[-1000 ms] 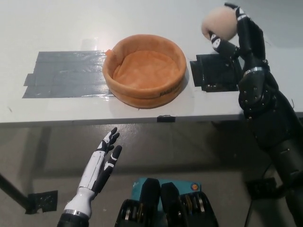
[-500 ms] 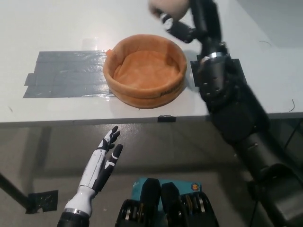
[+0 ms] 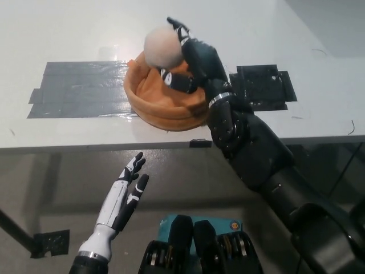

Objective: A person hands a emotional support dumpling to the robot which it grabs with its right hand and places in the soft place kept infront of it in the centre of the desk

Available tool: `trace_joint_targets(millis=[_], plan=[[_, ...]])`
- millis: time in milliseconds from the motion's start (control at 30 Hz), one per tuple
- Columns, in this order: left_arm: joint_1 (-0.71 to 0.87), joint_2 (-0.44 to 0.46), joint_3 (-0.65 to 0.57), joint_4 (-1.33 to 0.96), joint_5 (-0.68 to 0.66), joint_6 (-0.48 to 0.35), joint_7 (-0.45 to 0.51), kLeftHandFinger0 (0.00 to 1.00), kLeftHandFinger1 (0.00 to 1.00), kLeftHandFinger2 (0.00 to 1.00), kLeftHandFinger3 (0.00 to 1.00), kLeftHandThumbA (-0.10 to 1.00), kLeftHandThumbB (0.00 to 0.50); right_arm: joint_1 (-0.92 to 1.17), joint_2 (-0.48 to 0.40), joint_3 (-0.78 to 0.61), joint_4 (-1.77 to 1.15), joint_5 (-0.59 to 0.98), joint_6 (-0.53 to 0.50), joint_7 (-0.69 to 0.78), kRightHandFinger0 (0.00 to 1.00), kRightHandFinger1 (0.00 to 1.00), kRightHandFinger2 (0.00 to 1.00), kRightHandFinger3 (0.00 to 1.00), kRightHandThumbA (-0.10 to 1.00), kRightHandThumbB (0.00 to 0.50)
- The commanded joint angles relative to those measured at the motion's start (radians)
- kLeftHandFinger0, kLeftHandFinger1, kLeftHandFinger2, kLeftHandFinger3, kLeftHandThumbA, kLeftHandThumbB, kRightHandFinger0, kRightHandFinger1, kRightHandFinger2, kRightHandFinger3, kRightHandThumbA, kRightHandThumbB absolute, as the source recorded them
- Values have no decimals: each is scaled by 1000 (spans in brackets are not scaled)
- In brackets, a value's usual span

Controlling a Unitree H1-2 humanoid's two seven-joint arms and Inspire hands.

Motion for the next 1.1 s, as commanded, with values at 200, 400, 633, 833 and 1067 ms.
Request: trace_joint_targets(millis=[200, 400, 633, 833, 1067], plan=[[-27, 4, -8, -16, -1, -30, 4, 1000, 1000, 1000, 1000, 1000, 0, -41, -39, 10, -101, 17, 49, 181, 1000, 1000, 1000, 1000, 606, 450], [-29, 5, -10, -24, 2, -17, 0, 1000, 1000, 1000, 1000, 1000, 0, -39, -48, -12, -136, 26, 38, 177, 1000, 1000, 1000, 1000, 712, 500], [-32, 8, -8, -30, 3, -1, -3, 1000, 1000, 1000, 1000, 1000, 0, -19, -95, -64, -299, 38, 77, 211, 1000, 1000, 1000, 1000, 764, 494], [-30, 12, -11, -26, -1, -2, -9, 1000, 1000, 1000, 1000, 1000, 0, -16, -127, -105, -404, 79, 124, 292, 1000, 1000, 1000, 1000, 930, 500], [-32, -1, -17, -33, 2, 15, -6, 1000, 1000, 1000, 1000, 1000, 6, 31, -146, -136, -488, 102, 146, 320, 1000, 1000, 1000, 1000, 1000, 500]])
